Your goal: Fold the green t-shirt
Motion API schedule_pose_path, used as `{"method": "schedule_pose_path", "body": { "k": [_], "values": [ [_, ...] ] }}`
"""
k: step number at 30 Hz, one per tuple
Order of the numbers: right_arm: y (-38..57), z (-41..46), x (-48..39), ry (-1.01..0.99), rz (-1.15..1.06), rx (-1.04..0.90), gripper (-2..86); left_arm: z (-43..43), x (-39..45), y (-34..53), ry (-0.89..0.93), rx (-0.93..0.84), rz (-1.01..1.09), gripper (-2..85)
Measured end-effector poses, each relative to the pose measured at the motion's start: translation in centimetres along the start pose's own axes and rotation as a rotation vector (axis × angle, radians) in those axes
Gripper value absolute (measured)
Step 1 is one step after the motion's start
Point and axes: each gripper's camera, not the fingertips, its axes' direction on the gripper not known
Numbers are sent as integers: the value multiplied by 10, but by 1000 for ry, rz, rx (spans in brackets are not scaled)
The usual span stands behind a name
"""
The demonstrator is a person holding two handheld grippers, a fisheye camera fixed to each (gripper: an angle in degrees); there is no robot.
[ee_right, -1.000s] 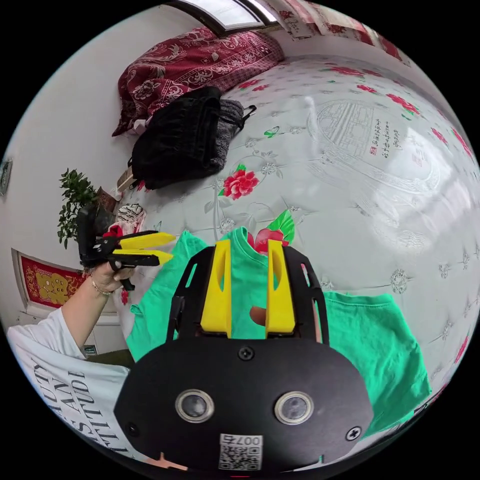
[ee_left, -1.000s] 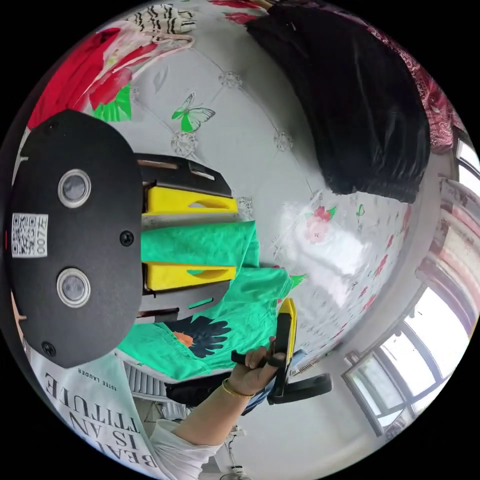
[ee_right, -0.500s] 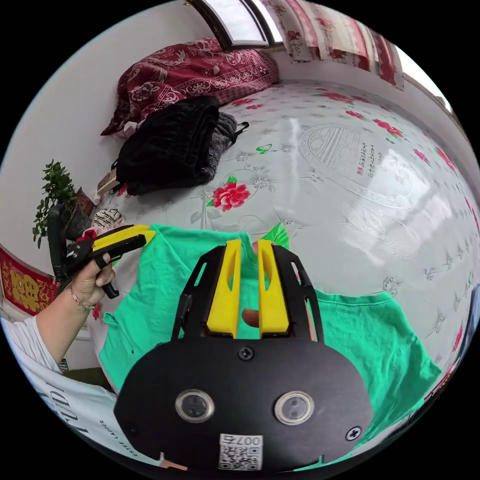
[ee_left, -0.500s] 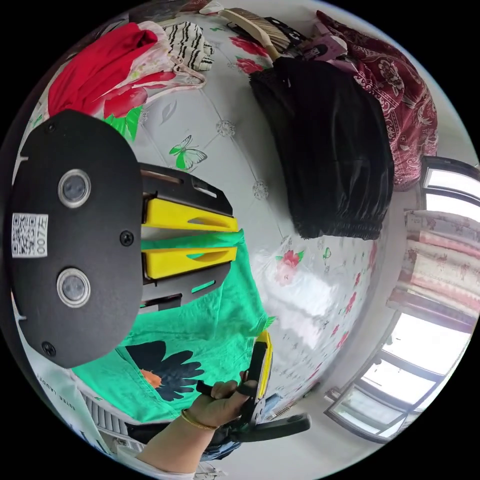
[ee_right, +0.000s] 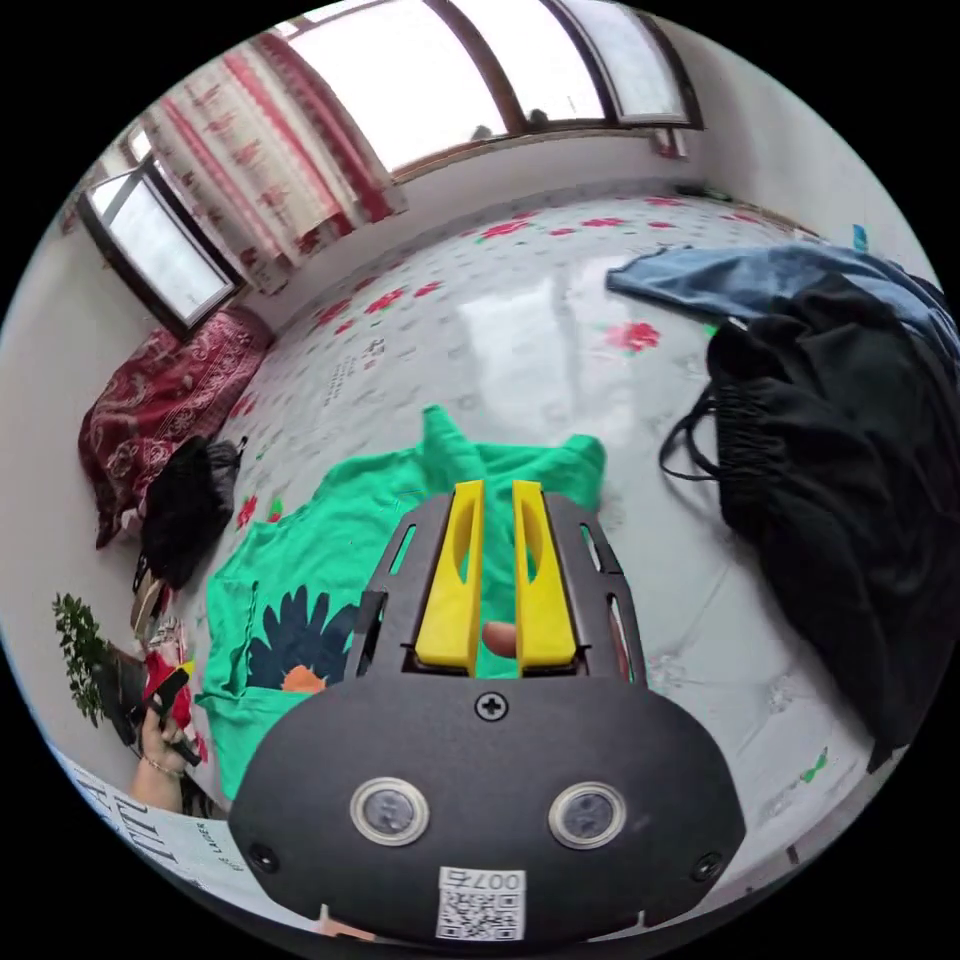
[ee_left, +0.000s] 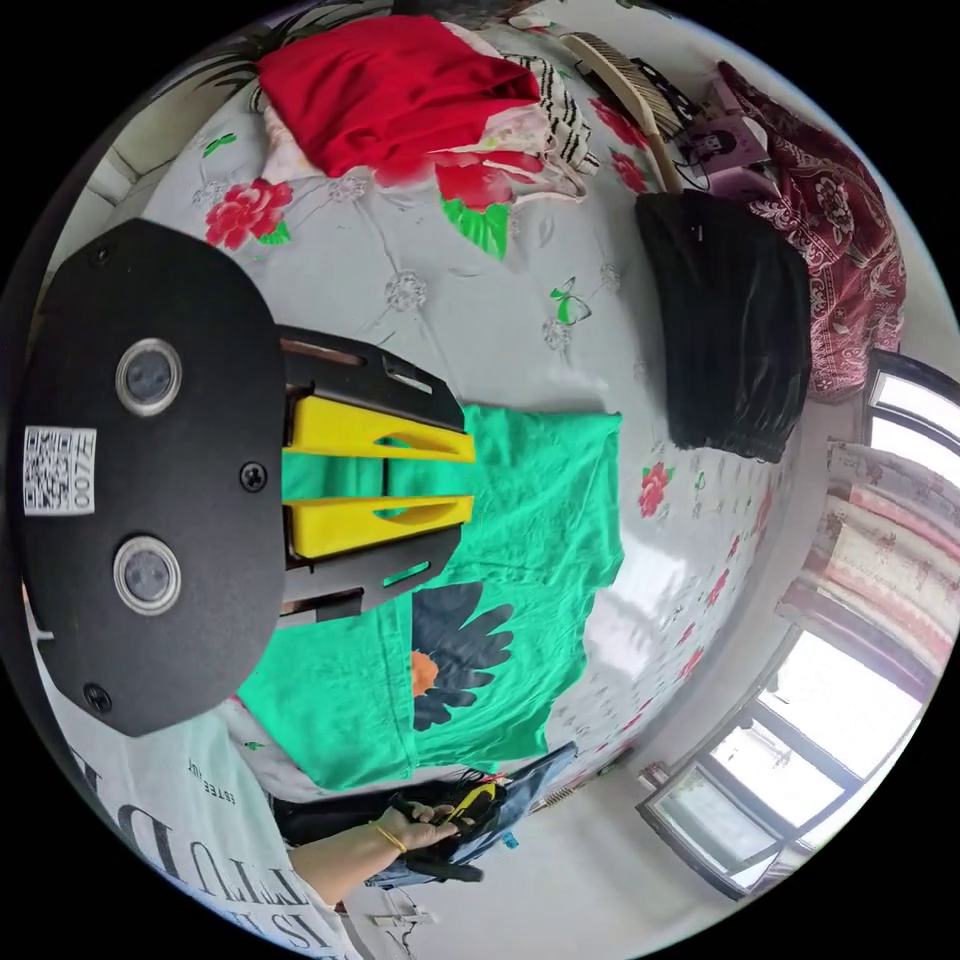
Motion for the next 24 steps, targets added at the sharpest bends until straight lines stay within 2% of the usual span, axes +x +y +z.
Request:
{"method": "schedule_pose_path", "body": {
  "k": [3, 5, 10, 12, 15, 17, 20, 21, 23, 24],
  "values": [
    [-19, 2, 48, -127, 53, -42, 46, 8, 19, 3, 30, -92, 0, 49],
    [-29, 5, 55, -175, 50, -10, 46, 6, 28, 0, 72, -105, -3, 36],
    [-45, 39, 66, -245, 117, -148, 21, -10, 58, -12, 31, -102, 59, 17],
    [-29, -15, 61, -189, 118, 102, 6, -16, 69, -13, -10, -110, 88, 11],
    [8, -67, 71, -169, 178, 278, 0, -14, 81, -9, -48, -132, 127, 5],
    [31, -67, 97, -214, 321, 276, -1, -6, 85, -7, -48, -168, 134, 2],
    [53, -31, 144, -377, 583, 138, -2, 8, 91, -10, -14, -211, 133, 1],
    [58, -27, 149, -421, 638, 153, -2, 11, 95, -14, -1, -210, 136, 2],
    [53, -31, 138, -458, 629, 187, -2, 11, 99, -20, 16, -203, 146, 4],
    [41, -40, 115, -475, 538, 209, -2, 9, 102, -23, 24, -194, 156, 7]
  ]
}}
